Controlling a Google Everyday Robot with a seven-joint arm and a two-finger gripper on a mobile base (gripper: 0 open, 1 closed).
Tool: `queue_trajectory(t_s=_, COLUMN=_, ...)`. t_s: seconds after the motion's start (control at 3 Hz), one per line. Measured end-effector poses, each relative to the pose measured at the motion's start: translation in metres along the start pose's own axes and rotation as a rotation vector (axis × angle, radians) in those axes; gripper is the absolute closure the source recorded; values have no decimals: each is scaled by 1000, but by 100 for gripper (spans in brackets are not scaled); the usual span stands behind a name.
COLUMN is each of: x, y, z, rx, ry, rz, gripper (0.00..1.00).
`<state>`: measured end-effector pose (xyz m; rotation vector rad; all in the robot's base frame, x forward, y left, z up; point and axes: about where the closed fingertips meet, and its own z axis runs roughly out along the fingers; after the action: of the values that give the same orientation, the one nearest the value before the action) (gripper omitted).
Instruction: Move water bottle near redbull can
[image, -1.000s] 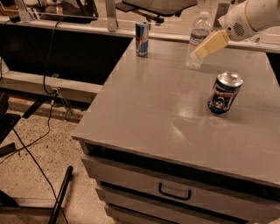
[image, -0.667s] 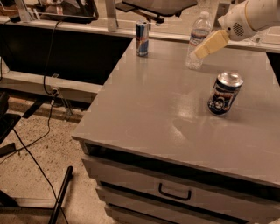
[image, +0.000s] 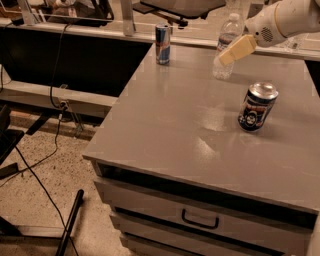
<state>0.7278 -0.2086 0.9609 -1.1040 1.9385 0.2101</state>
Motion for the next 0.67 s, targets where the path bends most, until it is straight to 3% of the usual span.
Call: queue_trajectory(t_s=0.67, x=-2, y=-24, z=26, rx=59, ry=-75, rz=41, gripper=0)
